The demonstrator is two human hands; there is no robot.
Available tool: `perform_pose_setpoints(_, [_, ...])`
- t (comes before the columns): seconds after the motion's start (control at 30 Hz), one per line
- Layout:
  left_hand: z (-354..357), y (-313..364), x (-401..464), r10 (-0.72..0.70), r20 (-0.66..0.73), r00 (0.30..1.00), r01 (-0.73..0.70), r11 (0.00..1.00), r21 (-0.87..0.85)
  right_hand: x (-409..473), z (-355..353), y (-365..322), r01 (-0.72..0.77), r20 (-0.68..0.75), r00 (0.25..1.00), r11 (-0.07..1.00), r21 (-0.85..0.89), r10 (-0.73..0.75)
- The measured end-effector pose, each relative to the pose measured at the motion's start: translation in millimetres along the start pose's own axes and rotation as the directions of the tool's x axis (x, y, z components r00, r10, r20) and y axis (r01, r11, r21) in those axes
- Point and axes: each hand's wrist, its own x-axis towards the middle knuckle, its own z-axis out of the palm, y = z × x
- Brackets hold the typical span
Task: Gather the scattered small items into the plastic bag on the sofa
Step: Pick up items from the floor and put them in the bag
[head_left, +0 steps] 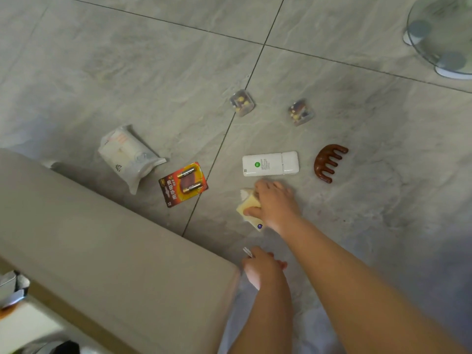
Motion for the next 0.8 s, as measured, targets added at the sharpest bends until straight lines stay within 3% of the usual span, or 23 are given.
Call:
perform_pose_setpoints(0.1, [0, -1, -1, 0.028, -0.005, 1.0, -0.028, 0.999, 0.02, -5, -2, 9, -0.077, 0.032, 0.996, 0.989, -0.124, 0.082])
perform_pose_setpoints(0.2, [2, -3, -3, 0.026, 0.012, 1.0, -0.027, 0.999, 0.025, -7, -3, 14, -0.124, 0.096, 0.986, 0.985, -0.12, 0.136])
perform_pose_setpoints(0.27, [2, -2, -7, 0.039, 0.026, 0.999, -0.04, 0.998, 0.045, -12, -5, 16, -0.145, 0.119, 0.982, 0.989, 0.007, 0.143])
perform_pose_setpoints(0.33, [0, -2, -17, 0.07, 0.049, 0.996, -0.074, 0.994, 0.075, -25, -12, 21, -0.229, 0.148, 0.969, 0.941, 0.251, 0.196])
perform_pose_setpoints(0.43, [-8, -2, -46, 0.064, 0.107, 0.992, -0.075, 0.992, 0.105, -52, -33, 27, -0.374, 0.176, 0.922, 0.675, 0.636, 0.345])
perform_pose_setpoints(0.5, [-18, -2, -76, 0.018, 0.157, 0.987, -0.034, 0.994, 0.1, -76, -55, 29, -0.416, 0.219, 0.878, 0.454, 0.788, 0.425])
perform_pose_setpoints(0.6, [-37, 8, -130, 0.018, 0.235, 0.972, -0.041, 0.995, 0.09, -118, -97, 25, -0.368, 0.241, 0.853, 0.205, 0.907, 0.463])
perform_pose_setpoints(0.8, [-82, 73, -253, 0.064, 0.444, 0.893, -0.177, 0.96, 0.217, -214, -213, -9, -0.183, 0.19, 0.849, -0.063, 0.981, 0.493])
